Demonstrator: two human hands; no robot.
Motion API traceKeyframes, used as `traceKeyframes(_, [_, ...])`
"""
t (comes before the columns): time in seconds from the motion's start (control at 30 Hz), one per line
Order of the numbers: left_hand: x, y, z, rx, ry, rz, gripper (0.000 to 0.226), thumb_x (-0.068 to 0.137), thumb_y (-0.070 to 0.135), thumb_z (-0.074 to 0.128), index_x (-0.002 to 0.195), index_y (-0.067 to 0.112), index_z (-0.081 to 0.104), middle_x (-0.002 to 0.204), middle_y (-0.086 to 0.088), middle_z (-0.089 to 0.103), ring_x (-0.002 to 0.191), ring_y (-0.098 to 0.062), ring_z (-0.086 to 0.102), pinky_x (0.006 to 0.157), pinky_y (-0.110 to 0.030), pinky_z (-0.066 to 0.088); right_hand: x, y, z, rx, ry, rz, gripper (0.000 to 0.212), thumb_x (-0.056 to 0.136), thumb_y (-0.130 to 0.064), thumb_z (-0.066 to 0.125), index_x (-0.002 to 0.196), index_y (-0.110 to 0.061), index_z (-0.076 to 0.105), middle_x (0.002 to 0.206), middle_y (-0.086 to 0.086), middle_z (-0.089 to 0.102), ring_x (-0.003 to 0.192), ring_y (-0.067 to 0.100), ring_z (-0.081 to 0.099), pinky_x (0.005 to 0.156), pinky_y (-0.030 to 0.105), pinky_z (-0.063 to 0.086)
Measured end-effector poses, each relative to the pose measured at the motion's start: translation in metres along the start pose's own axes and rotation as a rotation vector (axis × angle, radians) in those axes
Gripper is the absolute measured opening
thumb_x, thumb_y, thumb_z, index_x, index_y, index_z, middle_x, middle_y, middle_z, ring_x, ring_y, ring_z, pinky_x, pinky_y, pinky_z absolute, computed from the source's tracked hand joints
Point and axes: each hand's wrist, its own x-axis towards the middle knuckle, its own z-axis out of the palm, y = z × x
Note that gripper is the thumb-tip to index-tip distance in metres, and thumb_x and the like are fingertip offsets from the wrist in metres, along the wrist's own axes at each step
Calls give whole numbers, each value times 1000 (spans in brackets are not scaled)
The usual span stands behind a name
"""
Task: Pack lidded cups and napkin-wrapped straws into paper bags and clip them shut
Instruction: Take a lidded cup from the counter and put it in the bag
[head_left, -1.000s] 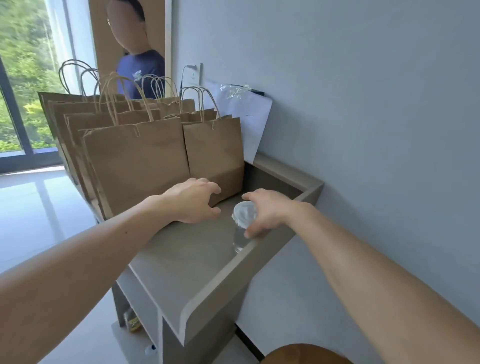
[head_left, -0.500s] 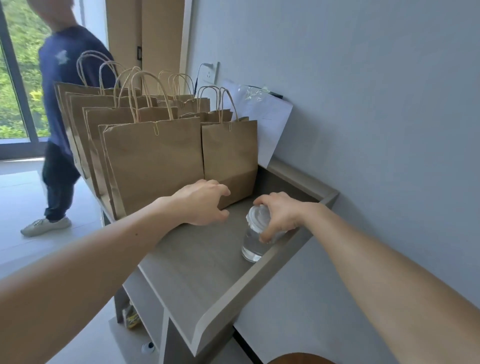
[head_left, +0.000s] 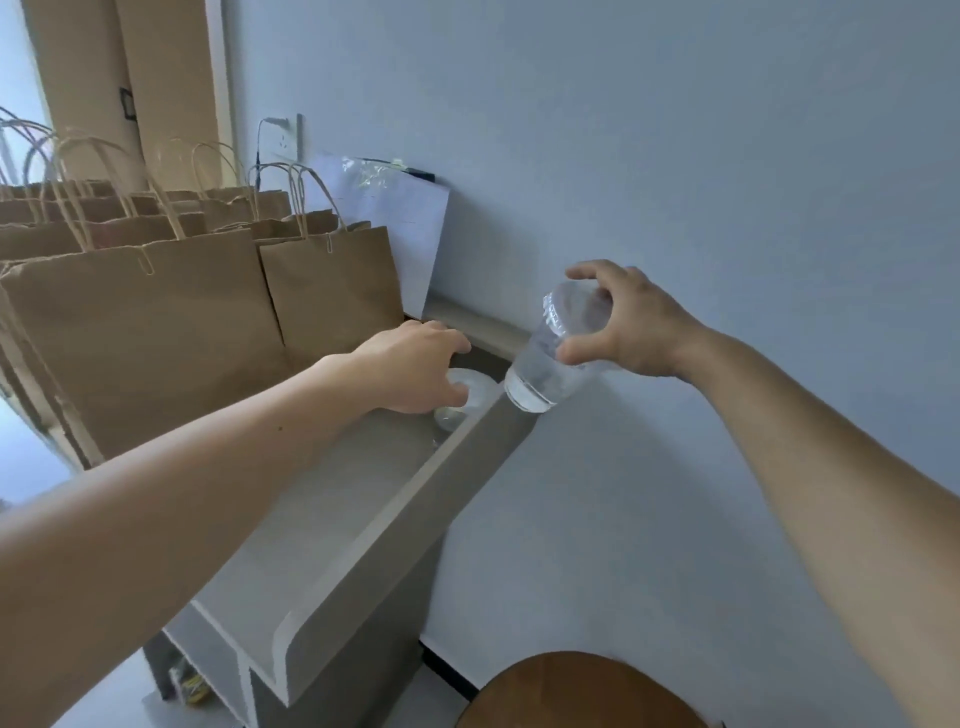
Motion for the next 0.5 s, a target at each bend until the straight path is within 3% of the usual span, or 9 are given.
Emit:
traceKeyframes(0.2, [18,105,43,-2,-68,143,62,86,50,57,143,31,41,142,4,46,132,-22,41,91,-36,42,-86,79,-25,-64,-10,221,92,50,-56,74,135,-48,40,123,-5,40,113,17,47,87,32,43])
traceKeyframes(0.33, [17,179,96,-28,-202,228,63,89,49,57,145,27,40,142,1,46,130,-24,43,99,-38,40,-152,145,-19,-65,-44,362,92,45,-62,70,131,-52,39,116,-8,40,104,16,50,72,27,40])
traceKeyframes(0.5, [4,263,173,-59,-392,304,65,90,49,57,147,25,37,145,0,44,132,-24,41,101,-39,41,-228,226,1,-99,-112,499,92,48,-62,70,133,-48,38,117,-8,39,103,16,49,76,31,42])
